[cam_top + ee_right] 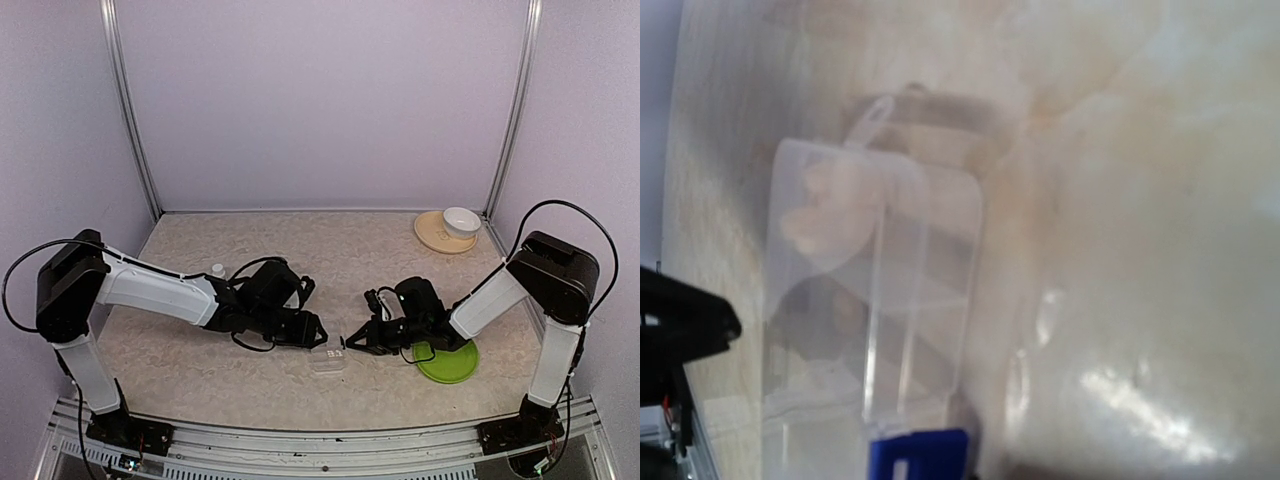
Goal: Sort the pills into containers
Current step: Close the lid of the pill container.
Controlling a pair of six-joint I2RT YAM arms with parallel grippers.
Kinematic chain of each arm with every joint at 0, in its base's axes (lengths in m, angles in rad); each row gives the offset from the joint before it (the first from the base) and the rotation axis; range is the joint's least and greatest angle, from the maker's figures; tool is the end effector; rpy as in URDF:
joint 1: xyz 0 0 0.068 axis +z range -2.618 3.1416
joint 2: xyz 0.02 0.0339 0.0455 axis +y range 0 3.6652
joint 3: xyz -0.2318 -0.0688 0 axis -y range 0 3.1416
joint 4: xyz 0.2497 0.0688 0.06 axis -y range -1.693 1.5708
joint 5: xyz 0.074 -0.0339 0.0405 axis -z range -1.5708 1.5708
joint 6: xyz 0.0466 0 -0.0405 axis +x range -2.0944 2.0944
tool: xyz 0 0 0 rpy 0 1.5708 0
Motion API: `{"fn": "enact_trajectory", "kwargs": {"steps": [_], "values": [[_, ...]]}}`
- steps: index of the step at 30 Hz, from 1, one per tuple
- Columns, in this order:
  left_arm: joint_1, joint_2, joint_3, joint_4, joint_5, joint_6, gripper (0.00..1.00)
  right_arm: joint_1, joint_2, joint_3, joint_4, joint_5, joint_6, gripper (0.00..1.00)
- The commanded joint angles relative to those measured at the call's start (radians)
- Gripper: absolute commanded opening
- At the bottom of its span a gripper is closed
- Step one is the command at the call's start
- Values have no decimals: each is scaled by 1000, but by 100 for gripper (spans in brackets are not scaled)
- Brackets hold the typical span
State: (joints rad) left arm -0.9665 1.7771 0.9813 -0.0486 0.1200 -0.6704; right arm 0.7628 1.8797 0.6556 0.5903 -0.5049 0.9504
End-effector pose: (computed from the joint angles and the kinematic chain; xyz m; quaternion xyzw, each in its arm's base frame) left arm 0.2028 -0.3035 0.1141 0.1587 0.9197 -0.2972 0.2014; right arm 0.2188 0.2403 0.0519 -0.0314 0.8707 0.4764 0.1180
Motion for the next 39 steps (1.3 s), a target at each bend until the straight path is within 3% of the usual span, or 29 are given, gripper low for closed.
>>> {"fn": "enact_trajectory", "kwargs": {"steps": [1,39], "values": [[-1,20,-17,-14,-31,16,50,4,-8,10,-25,7,-22,0],[9,117,-31,75,58,-14,42,62,33,87,-101,-2,-74,0]]}}
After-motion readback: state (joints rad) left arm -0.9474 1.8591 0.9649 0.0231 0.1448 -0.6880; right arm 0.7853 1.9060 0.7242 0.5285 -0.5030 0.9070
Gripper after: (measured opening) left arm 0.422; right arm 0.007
